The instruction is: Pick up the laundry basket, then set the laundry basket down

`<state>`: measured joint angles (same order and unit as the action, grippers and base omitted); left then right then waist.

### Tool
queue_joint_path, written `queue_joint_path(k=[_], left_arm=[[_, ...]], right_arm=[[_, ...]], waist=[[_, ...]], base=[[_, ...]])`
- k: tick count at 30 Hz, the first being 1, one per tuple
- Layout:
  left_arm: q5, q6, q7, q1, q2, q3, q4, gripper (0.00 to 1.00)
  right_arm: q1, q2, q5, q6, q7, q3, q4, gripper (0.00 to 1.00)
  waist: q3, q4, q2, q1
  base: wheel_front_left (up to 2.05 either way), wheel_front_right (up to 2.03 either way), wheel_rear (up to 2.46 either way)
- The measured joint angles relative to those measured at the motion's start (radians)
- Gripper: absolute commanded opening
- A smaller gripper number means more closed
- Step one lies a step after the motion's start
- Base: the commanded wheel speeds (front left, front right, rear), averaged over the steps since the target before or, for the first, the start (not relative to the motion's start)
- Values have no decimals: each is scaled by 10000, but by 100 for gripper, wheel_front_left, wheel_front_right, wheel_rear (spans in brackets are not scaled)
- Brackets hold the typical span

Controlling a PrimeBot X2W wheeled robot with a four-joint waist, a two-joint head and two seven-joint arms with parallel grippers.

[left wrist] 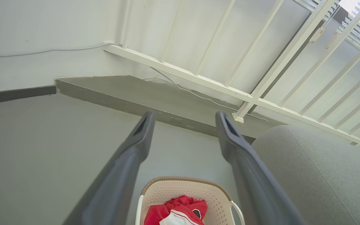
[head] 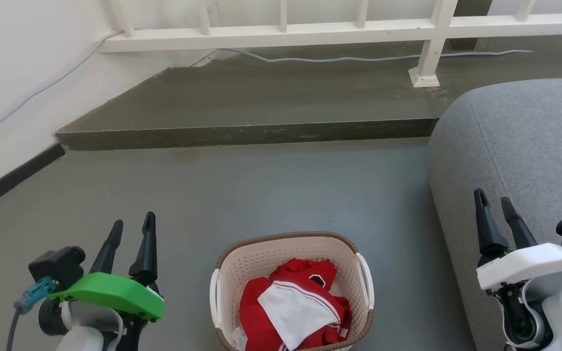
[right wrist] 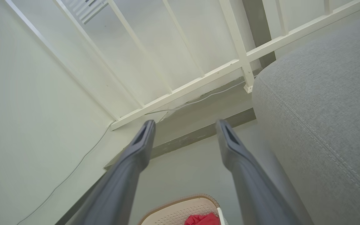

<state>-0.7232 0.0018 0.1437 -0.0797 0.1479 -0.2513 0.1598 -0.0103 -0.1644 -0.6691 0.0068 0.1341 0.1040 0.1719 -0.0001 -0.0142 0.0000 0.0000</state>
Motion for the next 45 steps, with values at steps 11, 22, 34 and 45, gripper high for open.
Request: queue_joint_path(k=[11,22,34,45], left_arm=[[1114,278,267,29,-2,-368,222,100],[2512,522,529,29,-4,-769,295,100],[3933,790,786,28,10,-1137,422,100],[4025,865,784,28,6,-1124,577,100]], right_arm=[[181,8,1237,-176,328,144,44,100],[238,29,2550,-268,731,326,138,100],[246,59,3998,-272,1124,443,153,100],[247,128,4236,-261,1135,328,226,100]], waist=[[-24,-40,0,0],[-21,-45,0,0],[-8,-51,0,0],[-3,-77,0,0]], base=[[0,0,0],[0,0,0],[0,0,0],[0,0,0]])
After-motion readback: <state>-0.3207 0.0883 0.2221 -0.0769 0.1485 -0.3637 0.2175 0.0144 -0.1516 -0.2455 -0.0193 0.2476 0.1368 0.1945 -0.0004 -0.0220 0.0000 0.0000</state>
